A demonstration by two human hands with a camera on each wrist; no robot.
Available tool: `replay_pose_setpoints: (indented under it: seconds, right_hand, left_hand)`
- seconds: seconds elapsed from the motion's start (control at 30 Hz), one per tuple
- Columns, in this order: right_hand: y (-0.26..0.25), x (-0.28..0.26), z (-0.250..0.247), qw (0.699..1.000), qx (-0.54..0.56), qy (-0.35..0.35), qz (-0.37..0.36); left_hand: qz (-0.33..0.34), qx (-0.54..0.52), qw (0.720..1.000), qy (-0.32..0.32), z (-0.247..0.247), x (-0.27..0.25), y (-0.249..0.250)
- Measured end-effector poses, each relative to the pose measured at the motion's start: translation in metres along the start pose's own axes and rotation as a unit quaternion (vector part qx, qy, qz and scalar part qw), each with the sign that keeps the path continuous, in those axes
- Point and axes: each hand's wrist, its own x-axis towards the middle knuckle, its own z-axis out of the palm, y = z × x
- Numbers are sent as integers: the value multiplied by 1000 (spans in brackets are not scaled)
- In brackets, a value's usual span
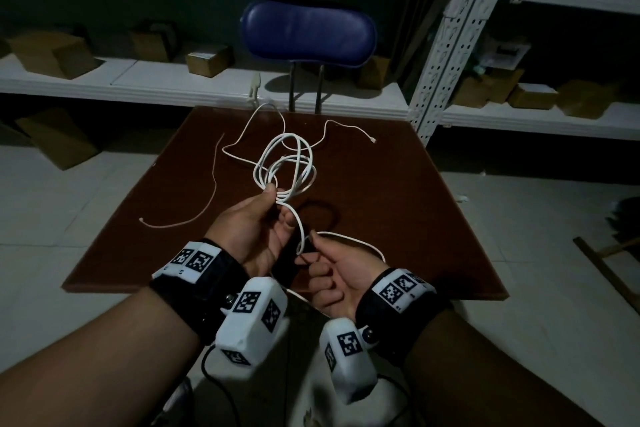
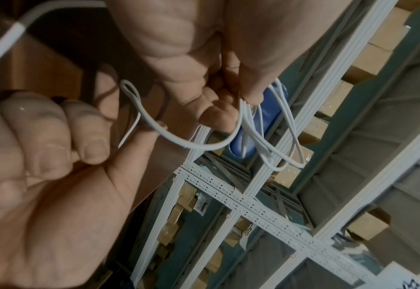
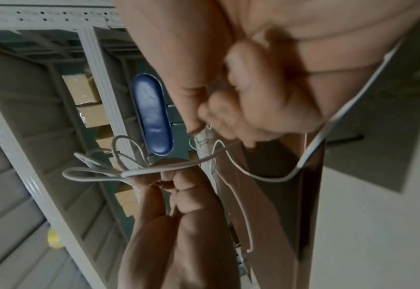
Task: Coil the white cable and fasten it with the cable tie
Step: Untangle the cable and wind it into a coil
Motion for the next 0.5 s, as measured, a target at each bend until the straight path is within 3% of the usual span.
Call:
replay_pose_setpoints:
  seconds: [0.2,0.3,0.33,0.4,0.43,0.5]
  right_hand:
    - [-5,11,-2,985,104,75,-112]
    - [-23,12,-10,952,74,166,-246]
    - [-31,10,-13,935,48,193,-293]
    - [-42,3,-17,915,5,203,-348]
    - [-46,-1,-18,915,-7,191,-355]
    - [-49,-8,-18,922,-28,168,-347]
  left_hand:
    - [20,51,998,7,1,-4,3]
    - [77,212,974,29,-9,0,7]
    - [111,326,938,38,-15,3,10]
    - [175,550,815,50,-23,6,18]
    - [186,603,774,48,-24,6,20]
    - [199,640,741,32,-25,5,20]
